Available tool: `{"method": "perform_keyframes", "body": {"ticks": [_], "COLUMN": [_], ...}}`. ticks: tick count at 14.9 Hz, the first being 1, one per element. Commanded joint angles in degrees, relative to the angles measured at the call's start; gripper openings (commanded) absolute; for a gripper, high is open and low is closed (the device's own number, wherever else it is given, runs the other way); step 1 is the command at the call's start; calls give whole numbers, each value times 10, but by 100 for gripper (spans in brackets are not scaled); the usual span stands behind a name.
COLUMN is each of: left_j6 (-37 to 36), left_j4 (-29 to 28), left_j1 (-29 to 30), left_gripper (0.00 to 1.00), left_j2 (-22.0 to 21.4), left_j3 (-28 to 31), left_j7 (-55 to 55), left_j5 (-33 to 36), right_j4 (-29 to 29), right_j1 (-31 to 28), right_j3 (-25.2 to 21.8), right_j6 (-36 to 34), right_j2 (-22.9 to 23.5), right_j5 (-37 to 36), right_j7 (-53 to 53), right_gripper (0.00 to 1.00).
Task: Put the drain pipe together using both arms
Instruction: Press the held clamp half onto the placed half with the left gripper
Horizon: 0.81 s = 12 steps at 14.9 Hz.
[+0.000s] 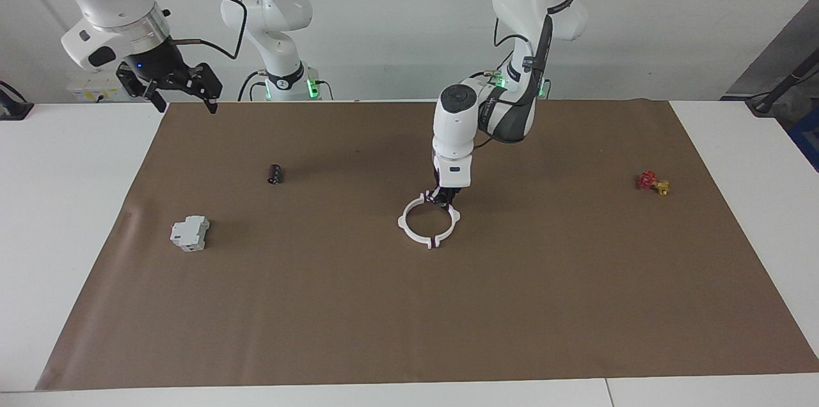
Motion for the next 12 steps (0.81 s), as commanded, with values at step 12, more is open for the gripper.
{"method": "perform_keyframes", "body": {"ticks": [12], "left_j6": [-7], "left_j4": [-3], "left_j1": [-20], "left_gripper": [0], "left_j2": [-6], "left_j3": [8], "left_j7": [-31], "left_j5": [44], "right_j4": [-3], "right_j1": [-4], "right_j3": [2], "right_j6": [-1], "right_j2": [-3], "right_j5": [10], "right_j7": [0], "right_gripper": [100]}}
